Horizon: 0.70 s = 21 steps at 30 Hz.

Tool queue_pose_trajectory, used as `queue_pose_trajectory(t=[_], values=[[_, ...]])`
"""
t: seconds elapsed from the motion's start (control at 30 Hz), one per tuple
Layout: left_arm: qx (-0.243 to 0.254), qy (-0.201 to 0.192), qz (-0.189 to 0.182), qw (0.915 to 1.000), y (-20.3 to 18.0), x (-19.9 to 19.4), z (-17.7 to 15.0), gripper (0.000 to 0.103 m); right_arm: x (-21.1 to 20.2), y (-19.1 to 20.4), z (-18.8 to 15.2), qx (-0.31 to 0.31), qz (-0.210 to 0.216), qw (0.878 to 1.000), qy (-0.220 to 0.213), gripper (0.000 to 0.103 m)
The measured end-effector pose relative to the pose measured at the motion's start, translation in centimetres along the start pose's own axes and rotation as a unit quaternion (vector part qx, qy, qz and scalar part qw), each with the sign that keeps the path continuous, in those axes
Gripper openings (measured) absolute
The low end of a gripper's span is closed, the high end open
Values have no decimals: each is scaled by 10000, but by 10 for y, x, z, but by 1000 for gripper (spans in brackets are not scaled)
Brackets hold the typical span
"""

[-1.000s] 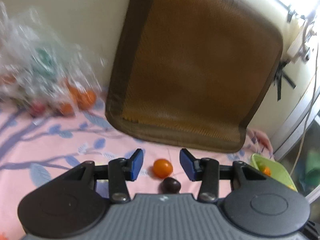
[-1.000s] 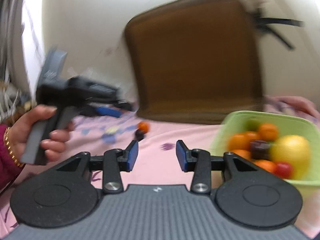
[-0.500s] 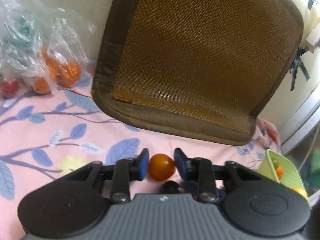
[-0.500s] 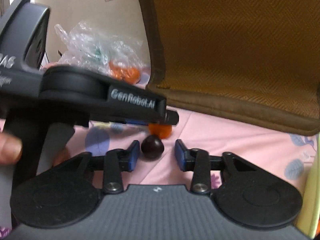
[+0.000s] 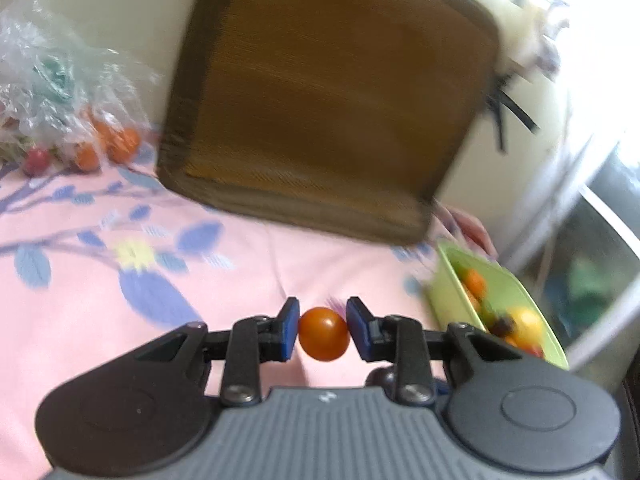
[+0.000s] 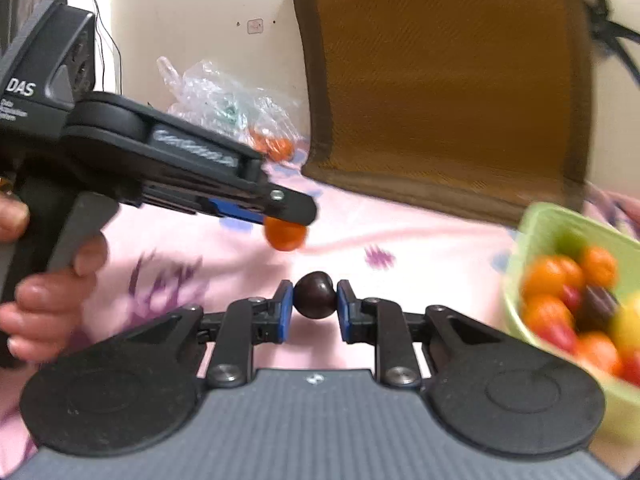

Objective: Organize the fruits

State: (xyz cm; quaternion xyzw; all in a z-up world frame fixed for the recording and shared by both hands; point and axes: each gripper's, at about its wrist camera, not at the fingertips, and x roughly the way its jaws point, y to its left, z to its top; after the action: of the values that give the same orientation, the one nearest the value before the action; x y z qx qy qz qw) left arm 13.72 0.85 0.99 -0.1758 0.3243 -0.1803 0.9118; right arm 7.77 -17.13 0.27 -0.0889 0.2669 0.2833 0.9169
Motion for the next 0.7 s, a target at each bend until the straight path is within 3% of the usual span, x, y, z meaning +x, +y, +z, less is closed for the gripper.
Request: queue_pose_trajectory(t=[0.13,0.3,0.4,0.53,0.7], values=[[164,208,-242,9994,-17,-12,-34,27,-42,-7,-27,186,-202,9996,-13,26],[261,324,-397,9983,-26,-18,-55,27,-56,-3,-40,369,-262,9990,-19,27],[369,289,-352,9983,-28,-21,-64,29,-57,1,-40,360,-290,9989,-40,30],[748,110,-88,9971,-39,-26,-74,40,-60,9,-42,126,-408,9991,-53,46],[1134,46,106,9935,-51,-25,-78,40,-59,9,-43,100,-419,9991,-5,46]])
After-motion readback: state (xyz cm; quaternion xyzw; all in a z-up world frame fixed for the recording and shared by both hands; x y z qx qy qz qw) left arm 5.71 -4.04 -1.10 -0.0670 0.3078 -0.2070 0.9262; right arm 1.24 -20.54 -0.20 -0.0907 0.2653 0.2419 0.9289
